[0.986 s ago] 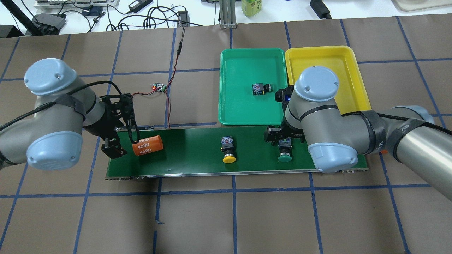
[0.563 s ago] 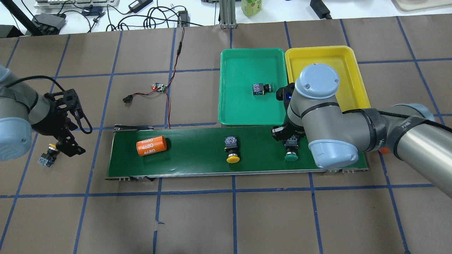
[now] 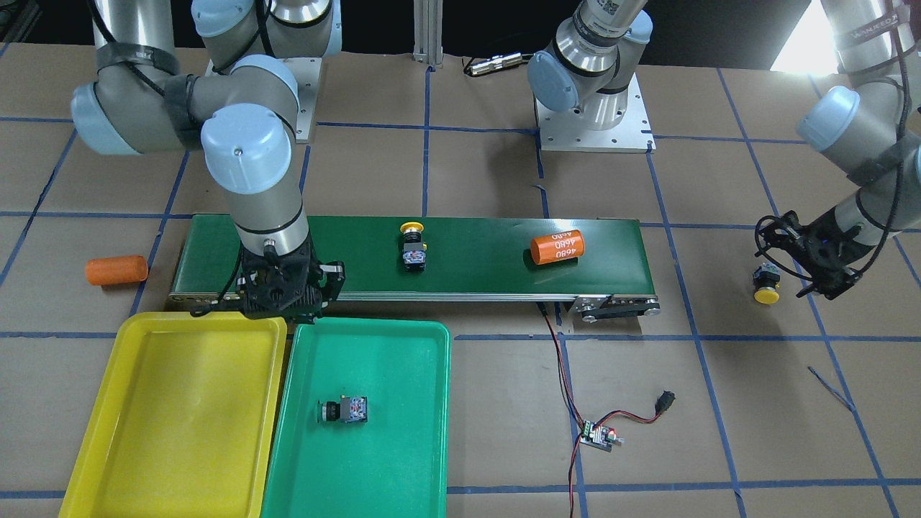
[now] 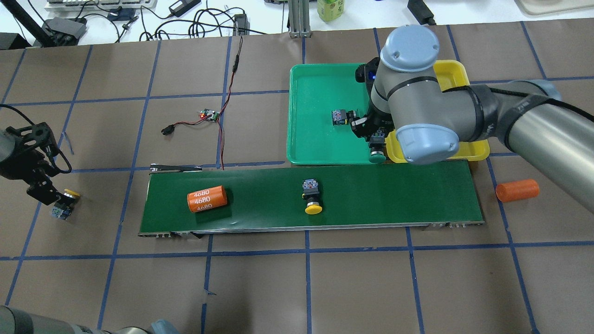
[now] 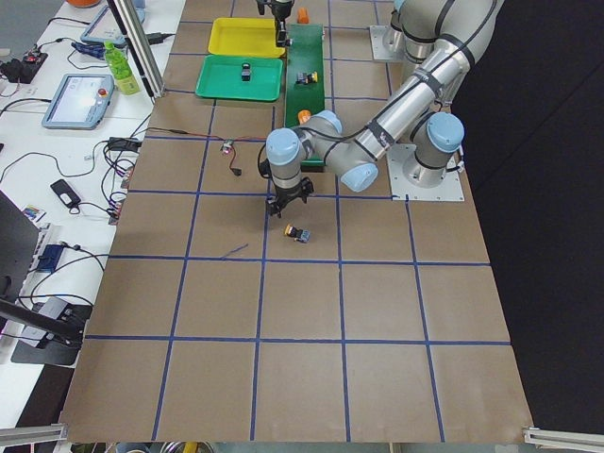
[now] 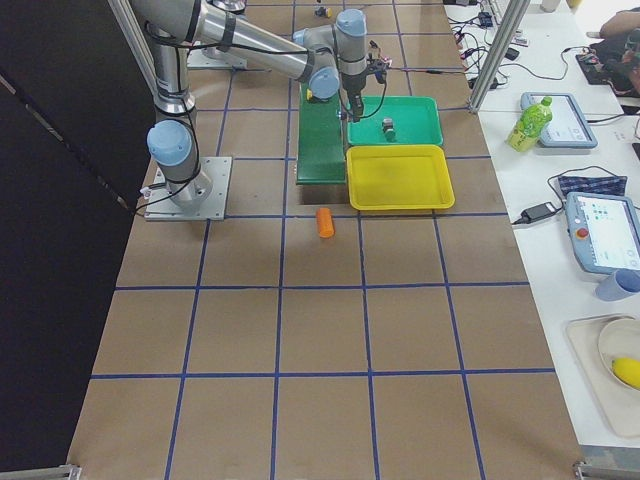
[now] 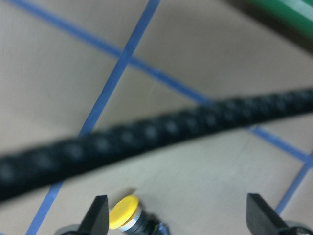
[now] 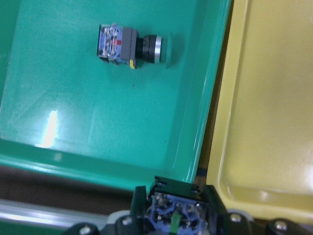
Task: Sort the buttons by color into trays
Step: 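Lower the green-capped button into the green tray with the right gripper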
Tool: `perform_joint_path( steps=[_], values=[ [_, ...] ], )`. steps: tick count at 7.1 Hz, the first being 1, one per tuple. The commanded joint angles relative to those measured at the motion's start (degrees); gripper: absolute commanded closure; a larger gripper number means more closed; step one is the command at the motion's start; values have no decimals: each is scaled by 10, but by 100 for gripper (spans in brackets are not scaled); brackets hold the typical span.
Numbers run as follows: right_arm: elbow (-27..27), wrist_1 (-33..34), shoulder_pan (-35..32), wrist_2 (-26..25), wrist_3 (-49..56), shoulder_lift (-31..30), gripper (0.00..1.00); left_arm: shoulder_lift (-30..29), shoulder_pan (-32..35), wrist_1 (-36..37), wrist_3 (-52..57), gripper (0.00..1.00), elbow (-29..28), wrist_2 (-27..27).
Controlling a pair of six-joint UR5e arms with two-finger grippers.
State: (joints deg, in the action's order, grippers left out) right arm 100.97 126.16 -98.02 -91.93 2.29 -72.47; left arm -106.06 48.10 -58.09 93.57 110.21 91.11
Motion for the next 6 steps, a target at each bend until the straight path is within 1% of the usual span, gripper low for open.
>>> perform_joint_path(
  steps=[1, 2, 3, 4, 5, 6],
  values=[
    [-137, -27, -2, 1, 1, 114, 80, -46, -34, 37, -71, 0, 2, 1],
    [-151, -27, 3, 0, 1, 134, 67, -56, -35, 37, -107, 0, 6, 0],
    [-150, -28, 2, -1, 1, 135, 53, -65, -35, 39, -139, 0, 12, -1],
    [-149, -29, 2, -4, 1, 135, 12, -66, -34, 39, -155, 10, 14, -1],
    [-148, -33, 2, -3, 1, 131, 0, -66, -34, 39, -155, 39, 14, -1],
    [-146, -34, 3, -3, 2, 129, 0, -62, -34, 39, -157, 70, 15, 1]
  ],
)
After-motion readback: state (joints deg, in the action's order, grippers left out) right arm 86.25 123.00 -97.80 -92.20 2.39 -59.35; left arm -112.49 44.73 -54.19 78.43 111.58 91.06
